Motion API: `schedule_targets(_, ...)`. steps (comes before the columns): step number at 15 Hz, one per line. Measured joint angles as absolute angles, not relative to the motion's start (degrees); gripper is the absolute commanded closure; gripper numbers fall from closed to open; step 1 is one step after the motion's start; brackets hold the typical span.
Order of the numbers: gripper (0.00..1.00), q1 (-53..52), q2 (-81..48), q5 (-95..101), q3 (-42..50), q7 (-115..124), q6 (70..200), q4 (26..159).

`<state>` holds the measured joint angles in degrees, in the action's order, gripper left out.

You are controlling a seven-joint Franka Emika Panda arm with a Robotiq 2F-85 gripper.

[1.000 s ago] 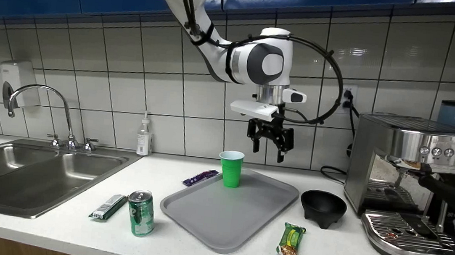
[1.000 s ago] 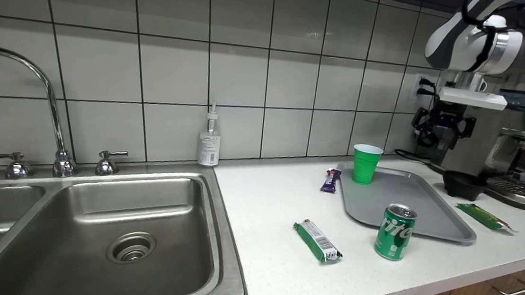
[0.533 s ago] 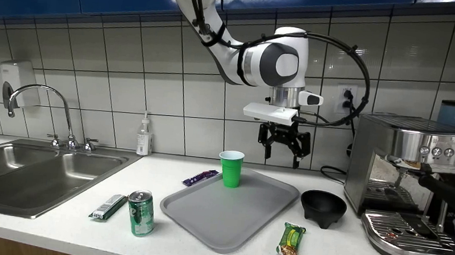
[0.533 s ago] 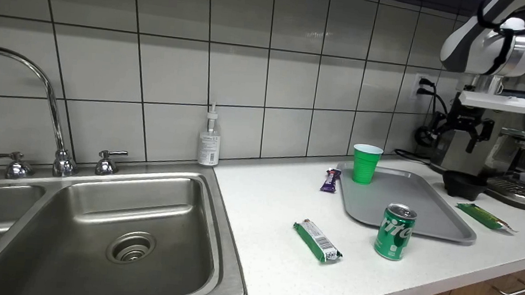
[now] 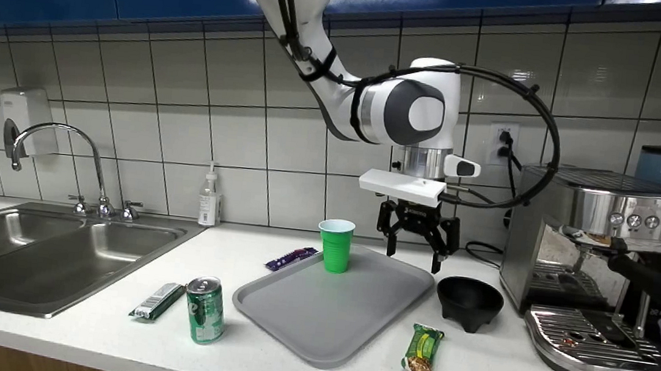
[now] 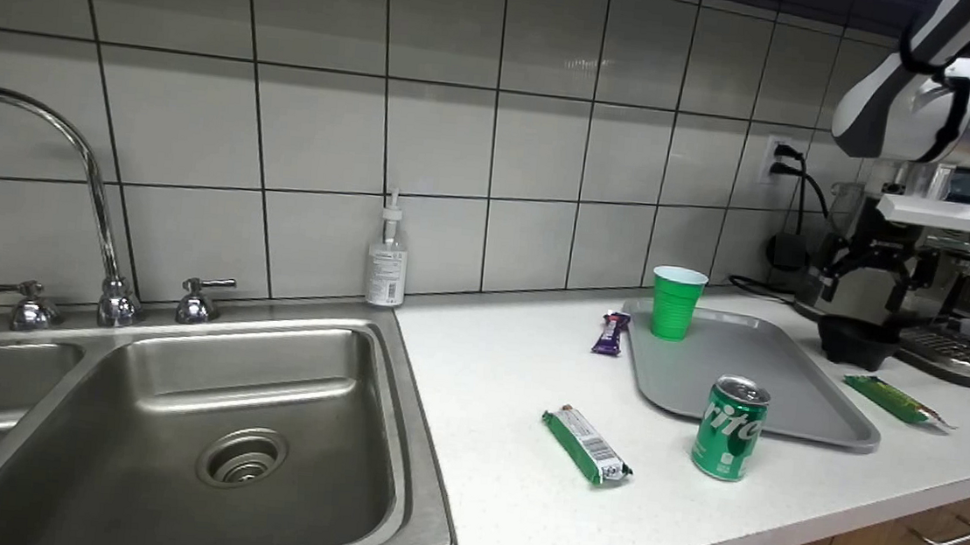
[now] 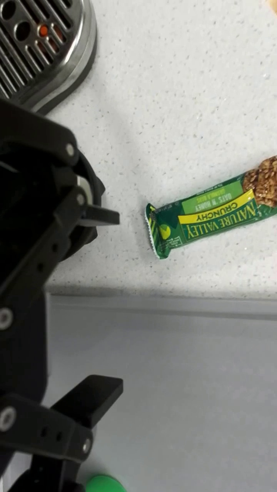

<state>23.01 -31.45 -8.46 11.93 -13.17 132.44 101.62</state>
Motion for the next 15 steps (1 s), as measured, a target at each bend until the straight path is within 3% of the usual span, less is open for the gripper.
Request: schedule_targets(15, 0.0, 25.25, -36.1, -5.3, 12.88, -15.0, 136.99, 104.35)
